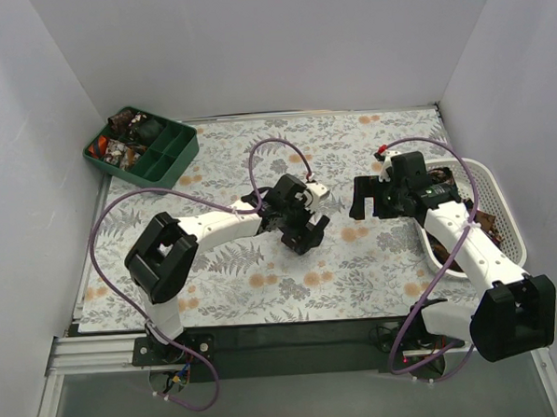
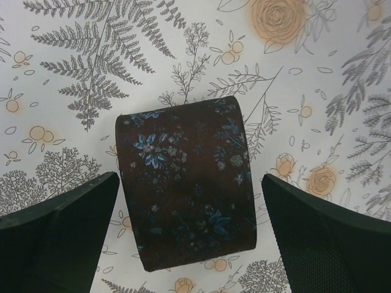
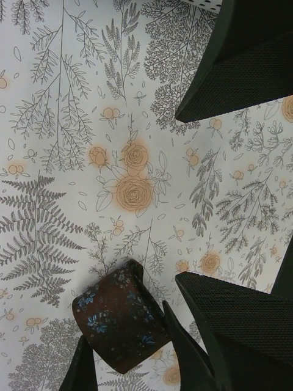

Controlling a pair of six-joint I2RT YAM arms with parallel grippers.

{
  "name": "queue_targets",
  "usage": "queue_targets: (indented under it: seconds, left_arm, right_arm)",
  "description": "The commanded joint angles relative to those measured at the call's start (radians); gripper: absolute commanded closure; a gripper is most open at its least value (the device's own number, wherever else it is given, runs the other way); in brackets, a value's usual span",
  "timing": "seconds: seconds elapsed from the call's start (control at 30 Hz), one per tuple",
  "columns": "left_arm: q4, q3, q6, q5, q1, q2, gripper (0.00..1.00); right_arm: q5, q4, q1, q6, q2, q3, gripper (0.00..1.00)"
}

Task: Roll the ties
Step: Roll the tie

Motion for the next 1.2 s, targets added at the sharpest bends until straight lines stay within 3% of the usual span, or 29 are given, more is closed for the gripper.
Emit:
queue_targets:
  seconds: [0.0,0.33,0.37,0.5,0.67,0.8,0.83,0.97,1.17]
  left_arm:
    - [-0.019,0.05,0.026,-0.043,-0.015,0.028,0.02]
    - [-0.021,0.102,0.029,-0.068,-0.023,0.125,0.07]
    - [-0.021,0.102,0.031,-0.073,-0.026,0.134,0.14]
    - [-0.021,0.096,0.04,-0.08,-0.027,0.151,0.22]
    - [-0.019,0.088,0.066,-0.076,-0.03,0.166,0.39]
    - [-0.013,0.073,0.129,-0.065,-0.032,0.171,0.56]
    - [-0.007,0.068,0.153,-0.063,-0.032,0.168,0.65]
    - [0.013,0.04,0.308,-0.036,-0.03,0.154,0.66]
    - [0.019,0.037,0.389,0.079,-0.03,0.104,0.54]
  right_arm:
    - [-0.039,0.019,-0.008,-0.007,-0.032,-0.014,0.02]
    - [-0.057,0.019,-0.016,-0.013,-0.06,-0.06,0.02]
    - [-0.06,0.019,-0.016,-0.013,-0.06,-0.062,0.02]
    - [-0.065,0.019,-0.016,-0.011,-0.055,-0.067,0.02]
    - [-0.065,0.018,-0.017,-0.013,-0.057,-0.068,0.02]
    - [-0.066,0.018,-0.017,-0.013,-0.058,-0.071,0.02]
    - [-0.065,0.019,-0.017,-0.013,-0.06,-0.071,0.02]
    - [-0.068,0.018,-0.019,-0.01,-0.061,-0.082,0.02]
    - [-0.091,0.019,-0.017,-0.011,-0.061,-0.083,0.01]
